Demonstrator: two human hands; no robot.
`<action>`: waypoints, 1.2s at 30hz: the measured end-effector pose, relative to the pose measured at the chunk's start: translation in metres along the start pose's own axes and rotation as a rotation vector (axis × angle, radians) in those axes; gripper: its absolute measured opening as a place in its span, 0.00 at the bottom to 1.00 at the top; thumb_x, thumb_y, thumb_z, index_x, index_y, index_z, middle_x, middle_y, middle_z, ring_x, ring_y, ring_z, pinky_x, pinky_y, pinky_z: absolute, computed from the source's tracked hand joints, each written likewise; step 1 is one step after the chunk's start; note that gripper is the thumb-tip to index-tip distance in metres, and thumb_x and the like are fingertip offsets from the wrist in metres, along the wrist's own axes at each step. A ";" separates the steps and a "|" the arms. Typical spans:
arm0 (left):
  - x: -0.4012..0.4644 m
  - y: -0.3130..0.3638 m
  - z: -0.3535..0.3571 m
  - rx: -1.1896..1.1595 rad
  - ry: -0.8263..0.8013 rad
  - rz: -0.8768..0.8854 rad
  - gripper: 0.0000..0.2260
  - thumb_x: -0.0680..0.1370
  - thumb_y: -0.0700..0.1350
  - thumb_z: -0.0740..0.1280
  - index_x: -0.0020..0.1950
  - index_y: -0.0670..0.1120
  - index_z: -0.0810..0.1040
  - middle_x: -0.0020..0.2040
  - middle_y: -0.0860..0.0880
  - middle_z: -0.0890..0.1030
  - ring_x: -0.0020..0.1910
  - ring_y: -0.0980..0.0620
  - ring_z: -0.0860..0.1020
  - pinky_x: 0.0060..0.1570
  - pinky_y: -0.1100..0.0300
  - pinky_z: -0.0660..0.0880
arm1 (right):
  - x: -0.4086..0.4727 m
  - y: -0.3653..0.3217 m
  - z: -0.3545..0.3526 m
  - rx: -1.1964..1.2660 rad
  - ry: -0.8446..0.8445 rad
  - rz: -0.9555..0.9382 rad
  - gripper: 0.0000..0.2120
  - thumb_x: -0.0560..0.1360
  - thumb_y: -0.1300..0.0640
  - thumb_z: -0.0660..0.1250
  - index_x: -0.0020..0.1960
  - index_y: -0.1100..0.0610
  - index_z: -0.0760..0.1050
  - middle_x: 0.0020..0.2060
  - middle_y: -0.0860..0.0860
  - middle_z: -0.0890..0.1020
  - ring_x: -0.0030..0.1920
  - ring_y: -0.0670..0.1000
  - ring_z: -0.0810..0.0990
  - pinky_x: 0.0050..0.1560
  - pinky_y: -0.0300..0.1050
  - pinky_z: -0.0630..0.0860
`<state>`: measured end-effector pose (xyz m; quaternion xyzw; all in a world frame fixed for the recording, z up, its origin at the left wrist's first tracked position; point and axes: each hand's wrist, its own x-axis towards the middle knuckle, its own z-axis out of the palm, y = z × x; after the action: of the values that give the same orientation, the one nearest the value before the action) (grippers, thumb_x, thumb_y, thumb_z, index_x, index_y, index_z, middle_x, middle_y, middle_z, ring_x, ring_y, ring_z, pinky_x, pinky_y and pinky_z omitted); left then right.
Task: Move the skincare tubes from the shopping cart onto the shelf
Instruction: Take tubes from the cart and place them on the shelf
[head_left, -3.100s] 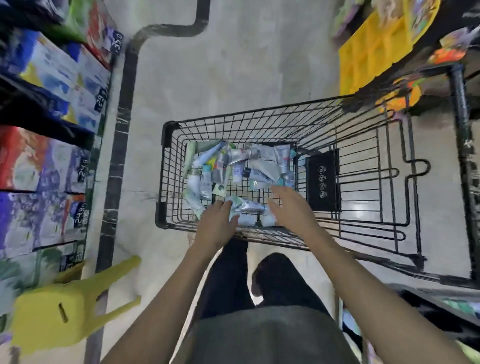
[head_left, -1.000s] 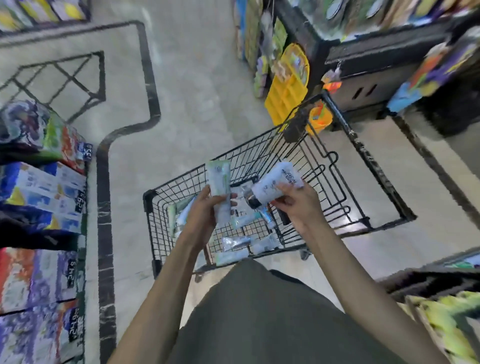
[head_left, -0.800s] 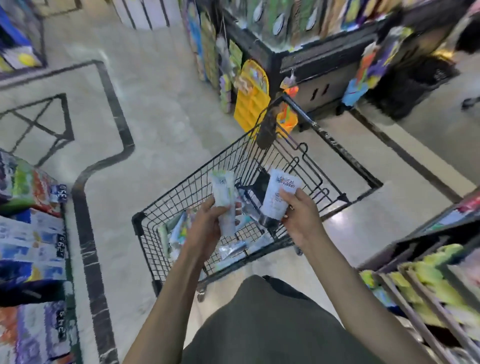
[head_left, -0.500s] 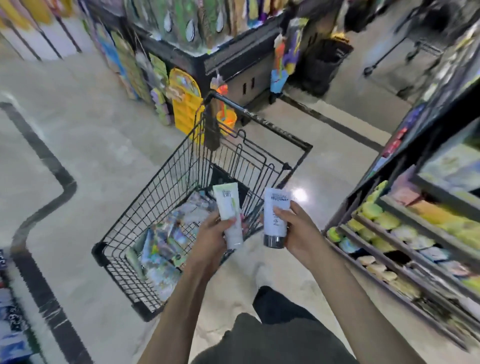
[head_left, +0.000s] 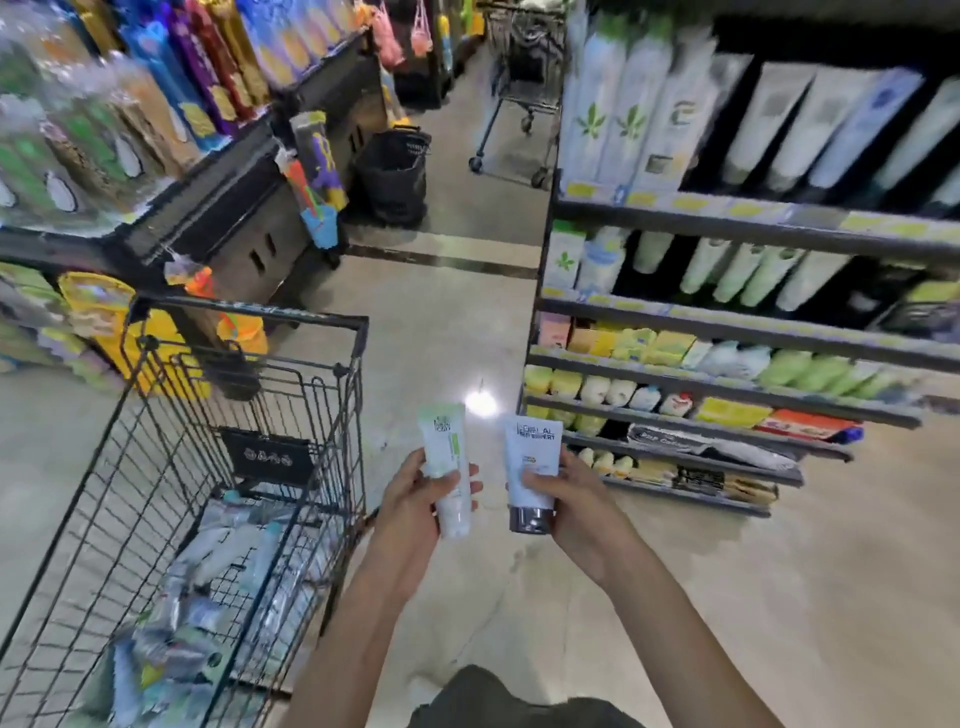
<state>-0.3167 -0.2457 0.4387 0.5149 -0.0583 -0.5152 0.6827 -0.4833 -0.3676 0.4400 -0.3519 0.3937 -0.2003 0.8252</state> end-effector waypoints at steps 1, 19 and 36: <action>0.002 -0.009 0.019 0.015 -0.016 -0.013 0.21 0.73 0.35 0.72 0.65 0.44 0.78 0.61 0.33 0.81 0.55 0.35 0.82 0.57 0.40 0.78 | -0.008 -0.006 -0.019 0.002 0.013 -0.020 0.26 0.74 0.69 0.73 0.69 0.56 0.76 0.62 0.59 0.83 0.61 0.60 0.82 0.64 0.59 0.77; 0.009 -0.154 0.314 0.176 -0.258 -0.125 0.29 0.67 0.32 0.76 0.67 0.44 0.76 0.55 0.36 0.84 0.46 0.41 0.83 0.44 0.49 0.82 | -0.125 -0.123 -0.295 0.108 0.328 -0.241 0.27 0.73 0.70 0.74 0.68 0.53 0.75 0.55 0.56 0.87 0.52 0.57 0.86 0.48 0.51 0.81; 0.091 -0.183 0.474 0.265 -0.396 -0.068 0.24 0.76 0.29 0.69 0.69 0.47 0.74 0.59 0.39 0.84 0.53 0.41 0.84 0.51 0.48 0.83 | -0.109 -0.241 -0.413 0.081 0.453 -0.386 0.35 0.65 0.67 0.81 0.68 0.50 0.74 0.56 0.60 0.85 0.51 0.64 0.84 0.47 0.57 0.82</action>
<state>-0.6814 -0.6082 0.4774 0.4904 -0.2410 -0.6165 0.5668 -0.8893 -0.6378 0.4912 -0.3333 0.4851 -0.4426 0.6765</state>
